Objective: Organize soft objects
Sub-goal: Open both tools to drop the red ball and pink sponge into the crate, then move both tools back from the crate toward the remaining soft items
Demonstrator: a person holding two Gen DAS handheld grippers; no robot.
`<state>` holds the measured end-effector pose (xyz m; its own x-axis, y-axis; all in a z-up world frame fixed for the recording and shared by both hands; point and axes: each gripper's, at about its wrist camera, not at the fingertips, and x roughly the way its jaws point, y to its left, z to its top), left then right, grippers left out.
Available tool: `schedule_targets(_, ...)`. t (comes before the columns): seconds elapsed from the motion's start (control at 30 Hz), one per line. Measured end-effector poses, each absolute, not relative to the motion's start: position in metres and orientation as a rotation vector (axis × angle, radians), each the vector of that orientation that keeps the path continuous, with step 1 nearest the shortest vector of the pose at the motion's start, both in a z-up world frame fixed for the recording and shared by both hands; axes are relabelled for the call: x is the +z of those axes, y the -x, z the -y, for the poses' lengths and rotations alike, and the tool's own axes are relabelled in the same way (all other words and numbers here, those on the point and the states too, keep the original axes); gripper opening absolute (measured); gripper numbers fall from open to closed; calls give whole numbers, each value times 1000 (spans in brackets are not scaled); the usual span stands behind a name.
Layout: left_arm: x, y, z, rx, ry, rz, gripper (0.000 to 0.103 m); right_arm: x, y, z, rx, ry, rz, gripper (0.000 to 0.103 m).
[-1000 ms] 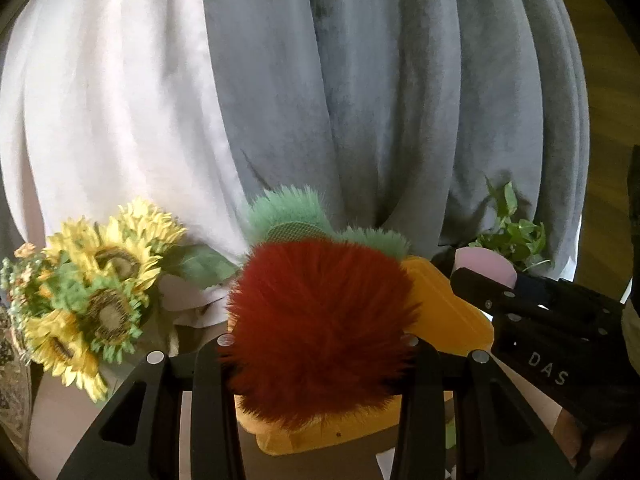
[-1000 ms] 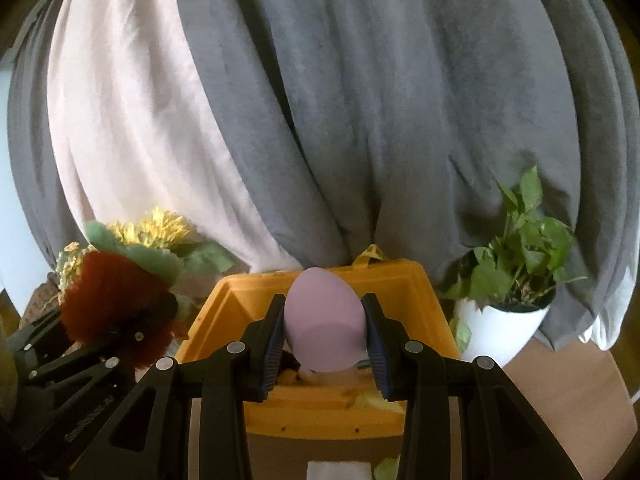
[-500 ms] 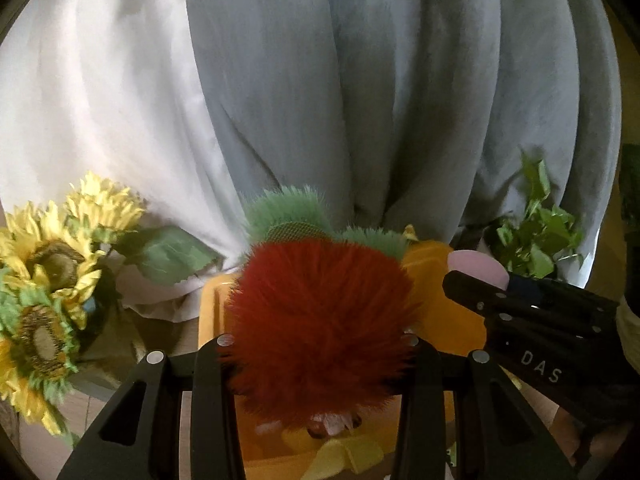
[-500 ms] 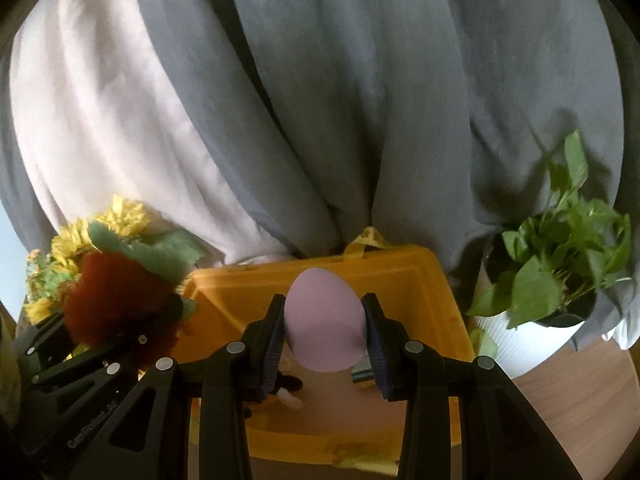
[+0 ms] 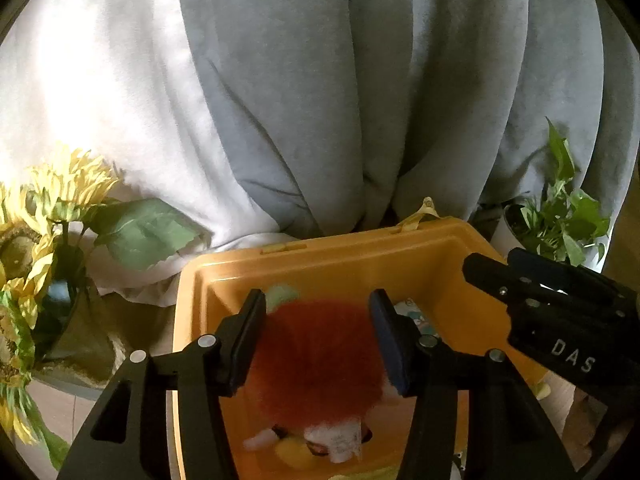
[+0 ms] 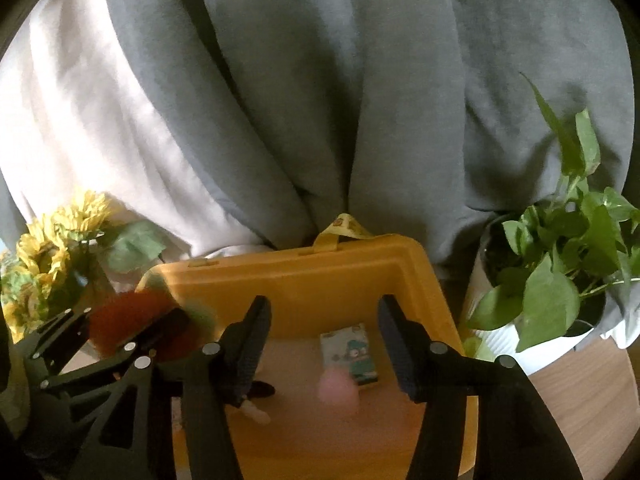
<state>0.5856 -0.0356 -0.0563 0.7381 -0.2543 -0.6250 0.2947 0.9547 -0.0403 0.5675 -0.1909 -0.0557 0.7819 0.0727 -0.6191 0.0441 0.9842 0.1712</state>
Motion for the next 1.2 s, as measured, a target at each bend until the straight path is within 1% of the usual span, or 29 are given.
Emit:
schedule_targets(0.07, -54, -581, 35, -298, -64, -668, 61, -55, -566, 193, 8, -190, -672, 57)
schedule_targets(0.1, -52, -579, 35, -290, -68, -661, 62, -55, -565, 193, 5, -190, -672, 57)
schedule_targets(0.23, -43, -567, 32, -268, -76, -635, 62, -51, -556, 193, -1, -189, -665, 57)
schedule_targets(0.3, -39, -561, 29, -264, -66, -626, 64, -48, -551, 192, -6, -187, -658, 57)
schedule_targets(0.67, -12, -521, 21, -231, -45, -567, 64, -22, -513, 187, -19, -158, -602, 57)
schedule_targets(0.8, -5, -503, 19, -224, -43, -554, 68, -15, -497, 186, -19, -151, -589, 57)
schedule_targets(0.93, 1, -486, 19, -221, -52, -538, 69, -9, -479, 184, -16, -144, -579, 57)
schedule_targets(1.0, 4, -477, 18, -219, -48, -530, 71, -6, -470, 184, -14, -144, -573, 57)
schedule_targets(1.07, 7, -467, 18, -219, -46, -525, 72, -4, -461, 185, -13, -145, -568, 57)
schedule_targets(1.13, 9, -459, 19, -220, -47, -523, 72, -2, -453, 185, -12, -145, -564, 63)
schedule_targets(1.2, 10, -450, 19, -215, -50, -522, 72, 0, -444, 185, -16, -144, -553, 64)
